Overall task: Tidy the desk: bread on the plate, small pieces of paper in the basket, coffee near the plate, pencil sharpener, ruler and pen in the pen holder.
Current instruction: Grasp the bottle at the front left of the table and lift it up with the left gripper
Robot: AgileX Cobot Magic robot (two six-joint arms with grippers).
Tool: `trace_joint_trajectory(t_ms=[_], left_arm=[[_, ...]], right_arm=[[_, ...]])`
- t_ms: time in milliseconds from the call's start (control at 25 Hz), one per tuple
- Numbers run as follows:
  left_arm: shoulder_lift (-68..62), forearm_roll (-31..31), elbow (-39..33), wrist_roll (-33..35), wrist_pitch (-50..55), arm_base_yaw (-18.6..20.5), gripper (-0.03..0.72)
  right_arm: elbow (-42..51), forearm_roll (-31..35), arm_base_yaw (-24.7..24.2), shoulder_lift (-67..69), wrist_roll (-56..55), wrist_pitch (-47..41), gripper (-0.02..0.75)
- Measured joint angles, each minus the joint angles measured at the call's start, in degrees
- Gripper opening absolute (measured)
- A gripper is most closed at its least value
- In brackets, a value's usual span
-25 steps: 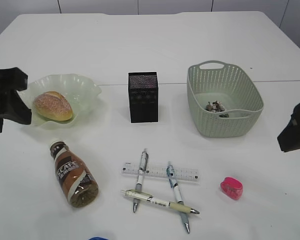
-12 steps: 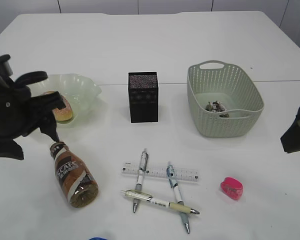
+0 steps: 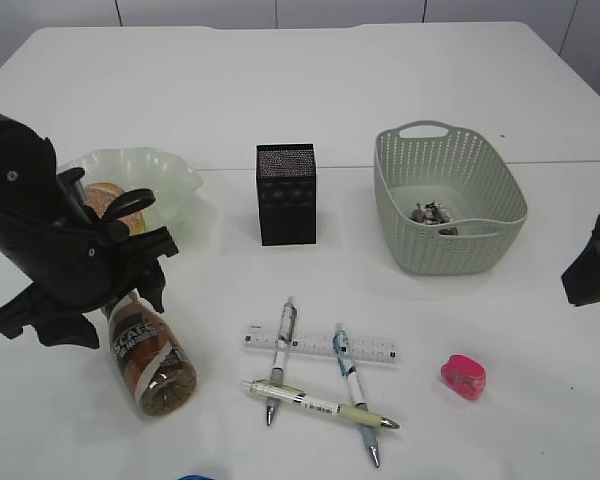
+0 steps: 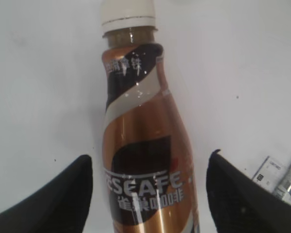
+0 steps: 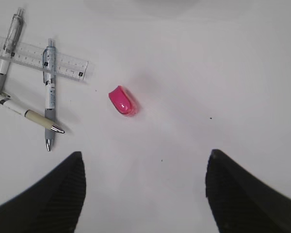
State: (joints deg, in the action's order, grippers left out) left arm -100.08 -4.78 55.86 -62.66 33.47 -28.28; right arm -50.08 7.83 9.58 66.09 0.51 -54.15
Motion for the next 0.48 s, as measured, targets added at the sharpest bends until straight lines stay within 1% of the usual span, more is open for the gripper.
trace_joint_trajectory(t_ms=[480], left_arm=[[-6.91,0.48,0.11,-1.13,-3.22,0.00,0.540]], right_arm=[[0.00,-0.44,0.00,0.00,0.00,0.00,0.564]])
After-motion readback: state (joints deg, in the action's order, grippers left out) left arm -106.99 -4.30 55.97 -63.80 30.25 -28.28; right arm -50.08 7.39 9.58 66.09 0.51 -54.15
